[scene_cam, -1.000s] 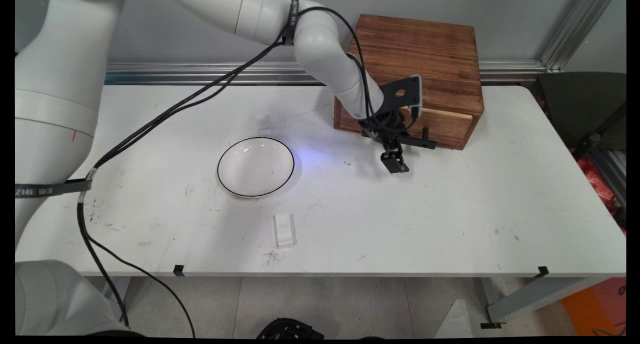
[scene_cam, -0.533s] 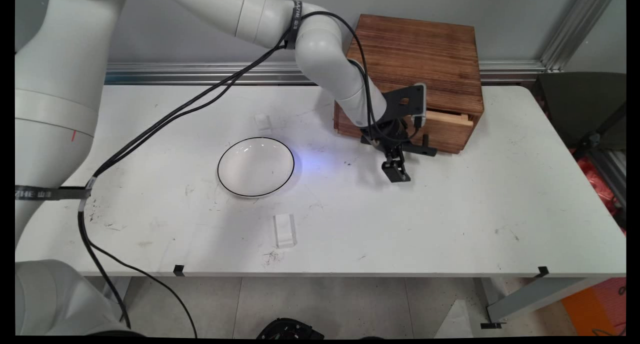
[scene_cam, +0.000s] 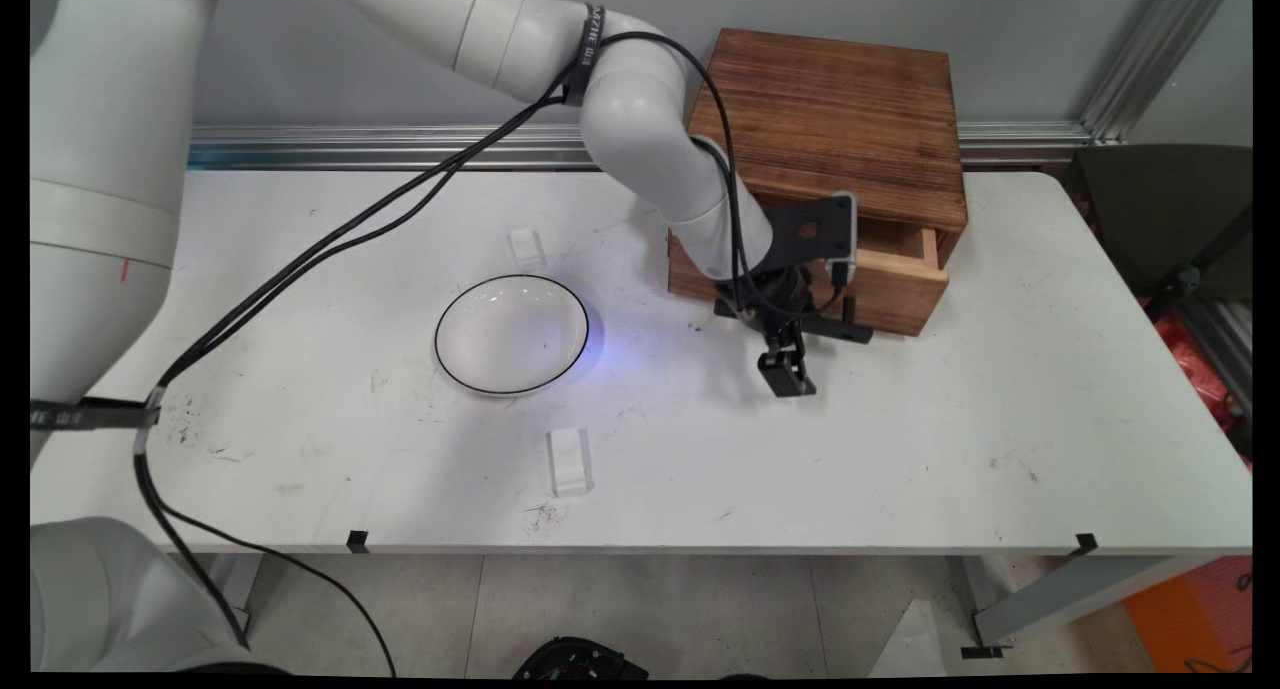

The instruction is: Open the drawer

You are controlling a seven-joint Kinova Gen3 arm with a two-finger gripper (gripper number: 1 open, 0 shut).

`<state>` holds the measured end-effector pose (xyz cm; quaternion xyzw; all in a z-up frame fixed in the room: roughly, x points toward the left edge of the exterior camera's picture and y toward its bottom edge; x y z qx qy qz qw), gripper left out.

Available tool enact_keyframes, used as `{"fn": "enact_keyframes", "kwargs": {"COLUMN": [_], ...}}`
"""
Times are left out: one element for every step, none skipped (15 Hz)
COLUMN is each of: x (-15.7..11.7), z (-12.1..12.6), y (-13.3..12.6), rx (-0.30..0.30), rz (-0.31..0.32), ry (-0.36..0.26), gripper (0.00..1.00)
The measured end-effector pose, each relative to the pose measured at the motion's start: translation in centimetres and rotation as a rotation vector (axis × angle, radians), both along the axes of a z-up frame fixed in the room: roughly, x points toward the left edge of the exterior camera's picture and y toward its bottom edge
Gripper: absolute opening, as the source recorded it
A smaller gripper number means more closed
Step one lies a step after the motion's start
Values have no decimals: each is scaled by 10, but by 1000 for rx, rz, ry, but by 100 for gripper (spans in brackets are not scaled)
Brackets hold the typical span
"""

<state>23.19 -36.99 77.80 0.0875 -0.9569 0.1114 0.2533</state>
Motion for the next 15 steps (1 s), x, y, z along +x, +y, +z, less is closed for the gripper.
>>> {"fn": "enact_keyframes", "kwargs": {"x": [-1,-3,-3,-5,-7,-9,-11,-13,-15,-17,-19,-20,-21,-22,-24], "z": [1,2,3,4,5,7,8,9,11,12,14,15,16,17,19], "y": [5,12,17,23,29,35,39,45,50,55,60,64,67,72,77], "rx": [5,12,17,25,32,38,43,50,57,62,69,75,79,84,90], "rz": [3,8,13,17,22,26,30,32,34,36,37,38,38,38,37], "ry": [-6,-12,-17,-22,-27,-30,-33,-36,-38,-40,-42,-43,-44,-46,-48], "gripper": [100,100,100,100,100,100,100,100,100,100,100,100,100,100,100]}}
